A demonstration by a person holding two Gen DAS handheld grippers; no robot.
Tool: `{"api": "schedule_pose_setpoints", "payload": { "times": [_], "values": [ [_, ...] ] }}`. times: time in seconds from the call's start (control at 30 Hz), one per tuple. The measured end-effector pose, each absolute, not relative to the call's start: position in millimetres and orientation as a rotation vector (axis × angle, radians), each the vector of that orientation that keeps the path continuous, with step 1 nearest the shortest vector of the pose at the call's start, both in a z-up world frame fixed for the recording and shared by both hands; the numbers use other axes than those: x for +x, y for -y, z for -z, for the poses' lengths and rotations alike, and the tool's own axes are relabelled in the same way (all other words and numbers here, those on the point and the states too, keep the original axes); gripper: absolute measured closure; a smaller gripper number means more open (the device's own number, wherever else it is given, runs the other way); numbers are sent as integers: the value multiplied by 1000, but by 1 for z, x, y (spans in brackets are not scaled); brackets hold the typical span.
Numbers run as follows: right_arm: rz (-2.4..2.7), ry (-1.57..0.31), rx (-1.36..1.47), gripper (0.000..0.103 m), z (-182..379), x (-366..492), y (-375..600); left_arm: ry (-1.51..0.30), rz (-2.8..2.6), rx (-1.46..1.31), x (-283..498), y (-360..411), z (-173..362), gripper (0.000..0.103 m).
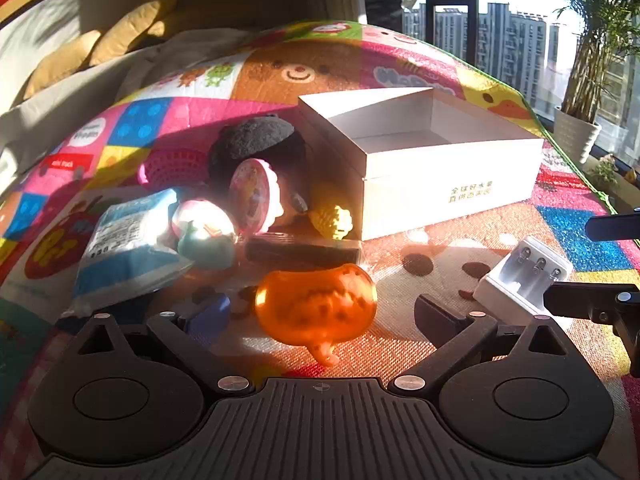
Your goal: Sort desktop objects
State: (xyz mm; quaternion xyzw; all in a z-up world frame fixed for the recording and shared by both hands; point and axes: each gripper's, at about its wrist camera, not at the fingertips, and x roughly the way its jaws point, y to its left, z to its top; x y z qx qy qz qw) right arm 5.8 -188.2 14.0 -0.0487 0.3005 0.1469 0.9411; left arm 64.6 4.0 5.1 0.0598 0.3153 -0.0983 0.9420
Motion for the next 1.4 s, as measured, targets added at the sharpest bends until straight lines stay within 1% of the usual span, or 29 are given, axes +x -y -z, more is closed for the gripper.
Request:
{"api": "schedule_pose_setpoints", "payload": {
  "times": [0.03, 0.07, 0.1, 0.17, 0.23, 0.37, 0.6, 0.73, 0.8, 0.83, 0.9, 1.0, 1.17, 1.4],
  "values": [
    [-303, -612, -97, 10, -15, 8, 187, -646, 200, 121, 65, -5, -5, 23],
    [-304, -614, -92, 9, -16, 10, 186, -653, 201, 117, 66, -5, -5, 30],
    [-305, -621, -84, 9, -16, 12, 186, -659, 201, 110, 68, -6, -4, 34],
    [-313, -633, -71, 8, -15, 13, 186, -659, 200, 103, 68, -8, -4, 38],
    [-320, -637, -78, 6, -12, 11, 184, -654, 198, 104, 66, -10, -5, 39],
    [-316, -641, -110, 5, -6, 9, 184, -661, 217, 108, 48, -11, -11, 39],
    [-346, -729, -16, 3, 4, 45, 191, -676, 236, 90, 23, -6, -9, 38],
    [-335, -739, -68, 1, 8, 50, 178, -686, 240, 95, 18, -5, -6, 39],
    [-331, -733, -92, 6, 9, 47, 174, -686, 245, 93, 17, -6, -6, 38],
    [-319, -724, -109, 12, 8, 46, 173, -686, 248, 93, 17, -6, -6, 36],
    [-322, -735, -101, 12, 7, 44, 175, -683, 253, 98, 17, -5, -7, 31],
    [-325, -726, -108, 12, 1, 32, 177, -679, 251, 113, 19, -3, -7, 31],
    [-339, -693, -110, 12, -18, 2, 187, -680, 251, 156, 19, 3, -6, 38],
    [-328, -681, -133, 12, -30, -41, 199, -641, 280, 229, -13, 11, -16, 38]
  ]
}}
